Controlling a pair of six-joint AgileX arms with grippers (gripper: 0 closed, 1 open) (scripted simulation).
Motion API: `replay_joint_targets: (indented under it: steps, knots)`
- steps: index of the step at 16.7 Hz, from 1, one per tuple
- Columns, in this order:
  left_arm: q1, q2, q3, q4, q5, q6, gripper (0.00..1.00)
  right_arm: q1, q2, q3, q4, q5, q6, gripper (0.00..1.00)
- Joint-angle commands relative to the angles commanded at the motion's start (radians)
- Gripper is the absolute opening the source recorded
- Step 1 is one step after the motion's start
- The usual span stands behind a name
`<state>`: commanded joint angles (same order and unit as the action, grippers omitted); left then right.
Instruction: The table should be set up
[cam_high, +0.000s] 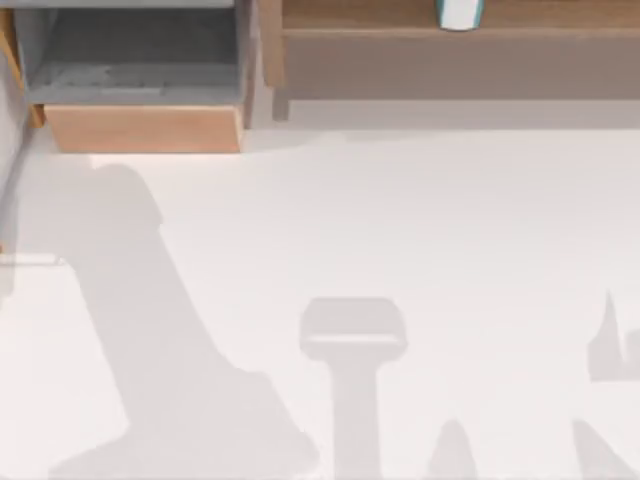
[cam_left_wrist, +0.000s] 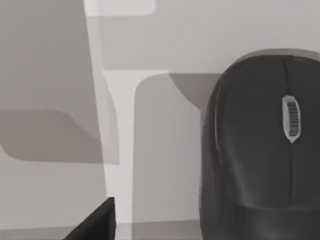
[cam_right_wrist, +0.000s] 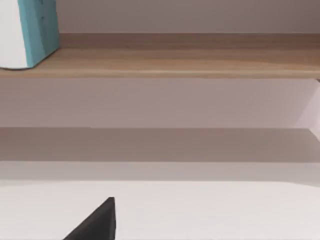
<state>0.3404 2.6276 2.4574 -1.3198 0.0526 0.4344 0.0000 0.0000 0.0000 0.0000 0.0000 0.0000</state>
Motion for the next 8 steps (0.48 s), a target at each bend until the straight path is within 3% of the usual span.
replay_joint_targets:
  steps: [6, 8]
  knots:
    - [-0.009, 0.021, -0.001, 0.030, -0.002, -0.009, 1.00, 0.000, 0.000, 0.000, 0.000, 0.000, 0.000, 1.00]
    - [-0.009, 0.021, -0.001, 0.030, -0.002, -0.009, 0.85, 0.000, 0.000, 0.000, 0.000, 0.000, 0.000, 1.00]
